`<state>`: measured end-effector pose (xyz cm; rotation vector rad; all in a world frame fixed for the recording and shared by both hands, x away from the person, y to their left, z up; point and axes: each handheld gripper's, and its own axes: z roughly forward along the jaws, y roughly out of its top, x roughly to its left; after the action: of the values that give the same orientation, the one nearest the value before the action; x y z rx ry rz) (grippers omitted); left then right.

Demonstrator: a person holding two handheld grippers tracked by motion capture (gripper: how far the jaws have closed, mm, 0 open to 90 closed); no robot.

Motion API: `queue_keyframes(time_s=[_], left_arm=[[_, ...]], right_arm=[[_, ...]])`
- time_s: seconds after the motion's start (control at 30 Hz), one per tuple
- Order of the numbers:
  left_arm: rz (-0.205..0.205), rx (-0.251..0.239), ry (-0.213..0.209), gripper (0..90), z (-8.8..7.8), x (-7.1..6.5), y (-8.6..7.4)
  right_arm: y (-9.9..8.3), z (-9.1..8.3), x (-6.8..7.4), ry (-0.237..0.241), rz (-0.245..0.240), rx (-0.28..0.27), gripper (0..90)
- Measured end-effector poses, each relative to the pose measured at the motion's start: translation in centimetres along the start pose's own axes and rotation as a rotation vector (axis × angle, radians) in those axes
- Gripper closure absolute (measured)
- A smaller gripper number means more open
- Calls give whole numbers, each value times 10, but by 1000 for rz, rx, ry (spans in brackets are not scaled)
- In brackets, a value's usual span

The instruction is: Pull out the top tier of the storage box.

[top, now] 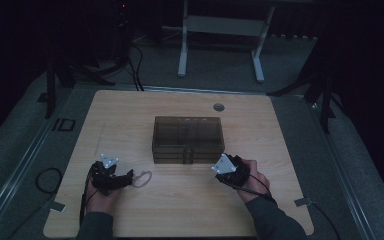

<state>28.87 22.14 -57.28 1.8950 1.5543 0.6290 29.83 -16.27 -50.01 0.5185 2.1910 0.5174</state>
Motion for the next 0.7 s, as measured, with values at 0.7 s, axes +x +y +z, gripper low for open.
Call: queue_keyframes(time_s=[0.7], left_arm=[[0, 0, 0, 133, 0, 0, 0]], right_arm=[[16, -1, 10, -52, -96, -6, 680]])
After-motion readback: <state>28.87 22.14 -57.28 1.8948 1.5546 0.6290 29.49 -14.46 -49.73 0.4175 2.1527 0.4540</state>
